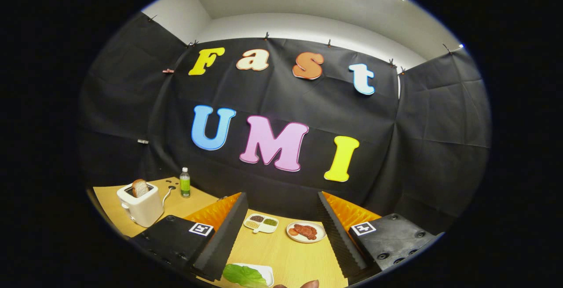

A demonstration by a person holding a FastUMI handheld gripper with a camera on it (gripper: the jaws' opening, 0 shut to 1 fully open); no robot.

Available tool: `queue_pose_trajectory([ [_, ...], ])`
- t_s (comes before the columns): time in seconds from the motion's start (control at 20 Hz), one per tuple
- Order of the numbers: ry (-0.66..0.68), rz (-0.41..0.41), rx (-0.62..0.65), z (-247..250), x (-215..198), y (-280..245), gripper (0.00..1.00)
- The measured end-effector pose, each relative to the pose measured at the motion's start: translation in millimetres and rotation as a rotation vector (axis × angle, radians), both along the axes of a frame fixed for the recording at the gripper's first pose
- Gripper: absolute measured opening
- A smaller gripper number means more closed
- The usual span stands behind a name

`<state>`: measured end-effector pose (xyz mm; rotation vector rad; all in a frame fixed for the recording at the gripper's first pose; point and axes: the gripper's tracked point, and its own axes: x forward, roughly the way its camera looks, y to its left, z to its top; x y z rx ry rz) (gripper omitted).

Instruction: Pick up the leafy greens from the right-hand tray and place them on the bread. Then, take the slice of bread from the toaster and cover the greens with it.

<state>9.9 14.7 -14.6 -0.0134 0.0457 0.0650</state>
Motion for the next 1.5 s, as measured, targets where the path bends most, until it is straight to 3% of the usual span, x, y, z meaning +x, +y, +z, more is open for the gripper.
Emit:
queue_pose_trajectory([
  [0.3, 0.197, 0.159, 0.001, -60.3, -2.8, 26.7, 0.97],
  [0.65, 0.533, 0.349, -0.004, -188.2, -16.6, 58.9, 0.94],
  [0.9, 0.723, 0.486, -0.04, -264.4, -34.7, 80.7, 0.73],
  [1.15, 0.914, 0.56, -0.063, -328.7, -41.0, 94.9, 0.65],
  [1.3, 0.974, 0.594, -0.105, -360.6, -39.5, 100.4, 0.64],
  [1.5, 1.038, 0.623, -0.133, -389.6, -36.1, 113.1, 0.52],
])
